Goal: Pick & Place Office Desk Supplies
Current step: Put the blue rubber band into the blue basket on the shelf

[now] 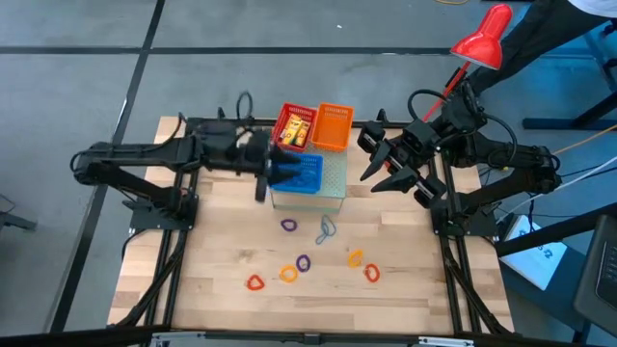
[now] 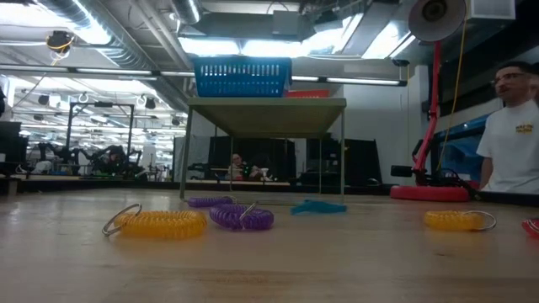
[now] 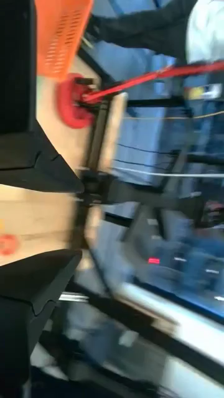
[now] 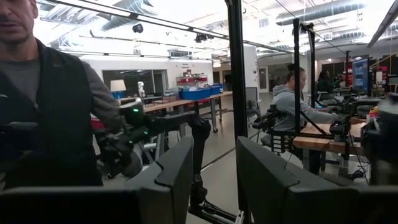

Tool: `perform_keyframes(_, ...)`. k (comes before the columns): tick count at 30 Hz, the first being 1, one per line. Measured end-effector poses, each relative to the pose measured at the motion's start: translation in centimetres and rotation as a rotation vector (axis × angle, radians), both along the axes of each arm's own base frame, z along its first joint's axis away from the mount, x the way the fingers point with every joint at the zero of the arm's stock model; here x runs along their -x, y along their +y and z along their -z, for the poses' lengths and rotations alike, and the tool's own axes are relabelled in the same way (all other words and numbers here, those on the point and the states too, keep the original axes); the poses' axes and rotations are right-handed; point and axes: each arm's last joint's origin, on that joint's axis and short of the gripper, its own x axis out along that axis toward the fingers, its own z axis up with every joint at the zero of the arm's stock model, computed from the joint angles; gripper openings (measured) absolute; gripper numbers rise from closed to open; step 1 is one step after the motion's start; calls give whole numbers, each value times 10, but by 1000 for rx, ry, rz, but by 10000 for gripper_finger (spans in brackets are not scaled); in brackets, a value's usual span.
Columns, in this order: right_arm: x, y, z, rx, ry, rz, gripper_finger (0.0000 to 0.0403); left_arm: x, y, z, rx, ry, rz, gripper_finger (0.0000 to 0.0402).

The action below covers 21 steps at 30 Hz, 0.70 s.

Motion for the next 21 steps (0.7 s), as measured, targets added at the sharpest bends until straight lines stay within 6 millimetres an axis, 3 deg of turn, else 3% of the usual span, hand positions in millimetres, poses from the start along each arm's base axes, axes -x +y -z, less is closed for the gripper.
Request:
perform_keyframes(5, 0, 0, 0, -15, 15, -5, 128, -18, -44, 7, -166, 236, -5, 153)
perform_keyframes(8, 0, 0, 0, -14, 15, -5, 128, -35, -59, 17, -124, 295, -52, 153)
perform_keyframes(15, 0, 1, 1, -49, 52, -34, 128, -78, -89, 65, -109, 387, -113, 154)
perform_keyframes(21, 1, 2, 1, -42, 61, -76, 128, -107, -98, 113, 28, 447, -241, 159)
